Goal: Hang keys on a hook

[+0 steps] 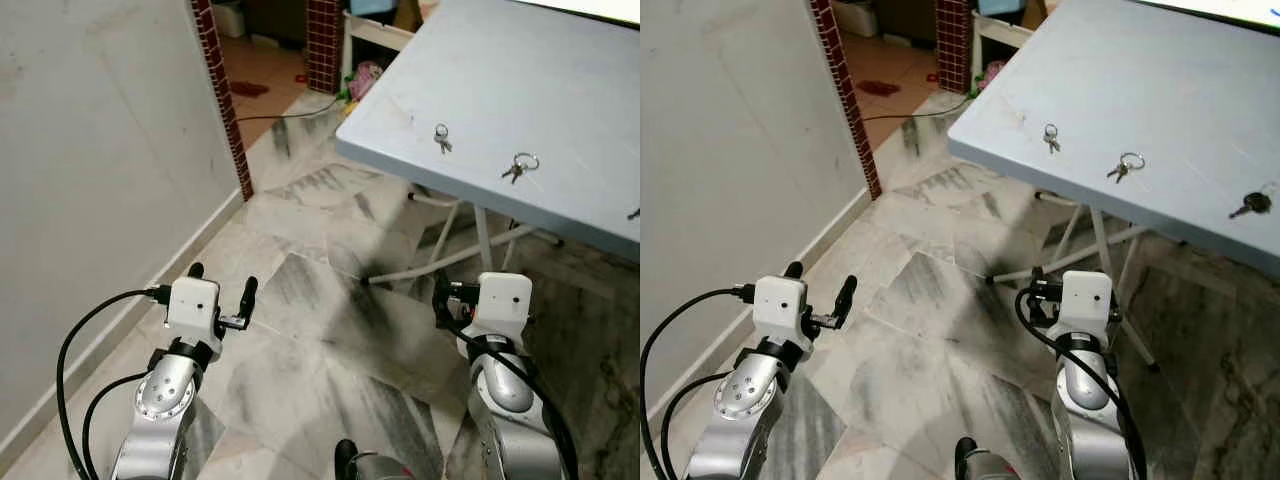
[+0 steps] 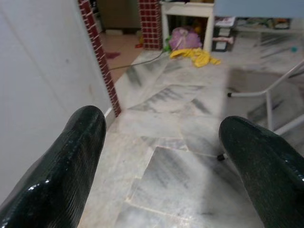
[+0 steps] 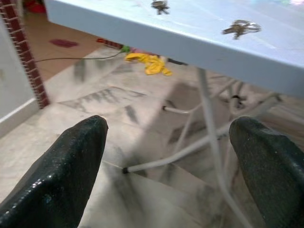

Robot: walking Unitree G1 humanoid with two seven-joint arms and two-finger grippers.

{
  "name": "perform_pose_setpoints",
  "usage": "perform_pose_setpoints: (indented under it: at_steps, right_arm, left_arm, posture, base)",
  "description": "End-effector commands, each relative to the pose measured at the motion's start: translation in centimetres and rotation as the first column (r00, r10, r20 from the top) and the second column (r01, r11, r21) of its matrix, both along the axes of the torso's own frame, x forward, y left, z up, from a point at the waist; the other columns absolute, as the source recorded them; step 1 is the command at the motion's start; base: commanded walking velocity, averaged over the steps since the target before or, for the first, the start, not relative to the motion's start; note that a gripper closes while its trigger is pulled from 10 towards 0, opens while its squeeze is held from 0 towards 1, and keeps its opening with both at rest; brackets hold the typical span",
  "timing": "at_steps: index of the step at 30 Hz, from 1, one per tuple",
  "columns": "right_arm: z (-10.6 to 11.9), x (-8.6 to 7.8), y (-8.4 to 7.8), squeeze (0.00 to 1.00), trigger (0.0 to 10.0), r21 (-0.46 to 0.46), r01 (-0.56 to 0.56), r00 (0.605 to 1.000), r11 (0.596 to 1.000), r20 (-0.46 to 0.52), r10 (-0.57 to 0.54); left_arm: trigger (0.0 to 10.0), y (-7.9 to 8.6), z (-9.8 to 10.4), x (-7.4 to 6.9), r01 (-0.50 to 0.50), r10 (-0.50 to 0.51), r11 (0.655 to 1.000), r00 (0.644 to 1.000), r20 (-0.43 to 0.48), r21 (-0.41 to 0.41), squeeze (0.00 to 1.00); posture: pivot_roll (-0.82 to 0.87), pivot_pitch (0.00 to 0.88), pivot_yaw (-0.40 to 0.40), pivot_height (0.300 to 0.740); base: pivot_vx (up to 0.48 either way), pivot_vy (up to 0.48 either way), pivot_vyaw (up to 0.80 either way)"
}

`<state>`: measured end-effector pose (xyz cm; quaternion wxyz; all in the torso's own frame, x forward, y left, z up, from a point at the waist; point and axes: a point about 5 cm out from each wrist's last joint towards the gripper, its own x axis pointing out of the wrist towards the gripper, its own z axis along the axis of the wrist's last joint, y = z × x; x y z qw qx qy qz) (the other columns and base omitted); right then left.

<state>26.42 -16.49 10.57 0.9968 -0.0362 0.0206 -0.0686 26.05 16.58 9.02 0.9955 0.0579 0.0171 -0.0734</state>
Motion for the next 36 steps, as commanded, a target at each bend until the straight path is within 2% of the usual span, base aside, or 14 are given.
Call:
perform_pose_setpoints:
  at_steps: [1, 9, 27, 31, 36]
  right_arm:
    - [0.4, 0.0, 0.0, 0.00, 10.0, -0.012, -0.006, 1.000, 1.000, 0.012, 0.006]
    - [0.7, 0.1, -0.1, 0.00, 10.0, -0.028, -0.013, 1.000, 1.000, 0.026, 0.014]
    - [0.7, -0.1, -0.3, 0.00, 10.0, -0.048, -0.015, 1.000, 0.999, 0.026, 0.016]
    - [2.0, 0.4, 0.4, 0.00, 10.0, -0.054, -0.043, 0.996, 0.998, 0.077, 0.047]
    - [2.1, 0.6, 0.5, 0.00, 10.0, -0.049, -0.044, 0.995, 0.998, 0.082, 0.048]
  left_arm:
    - [10.0, 0.1, -0.1, -0.2, -0.013, 0.013, 1.000, 1.000, -0.012, -0.007, 0.00]
    - [10.0, 0.0, -0.3, 0.0, -0.012, 0.012, 1.000, 1.000, -0.017, -0.013, 0.00]
    - [10.0, -0.1, -0.6, 0.7, -0.039, 0.037, 0.997, 0.999, -0.036, -0.068, 0.00]
    - [10.0, -0.1, -0.5, 0.9, -0.049, 0.048, 0.996, 0.999, -0.021, -0.070, 0.00]
    - [10.0, -0.1, -0.4, 1.2, -0.043, 0.042, 0.997, 0.999, -0.013, -0.066, 0.00]
  posture:
    - [-0.10, 0.176, 0.025, 0.740]
    - [-0.11, 0.170, 0.023, 0.740]
    - [-0.12, 0.171, 0.017, 0.740]
    - [-0.12, 0.169, 0.018, 0.740]
    - [-0.12, 0.169, 0.019, 0.740]
  base:
    - [0.000, -0.251, 0.00]
    - [0.000, -0.252, 0.00]
    - [0.000, 0.000, 0.00]
    - [0.000, 0.000, 0.00]
    - [0.000, 0.000, 0.00]
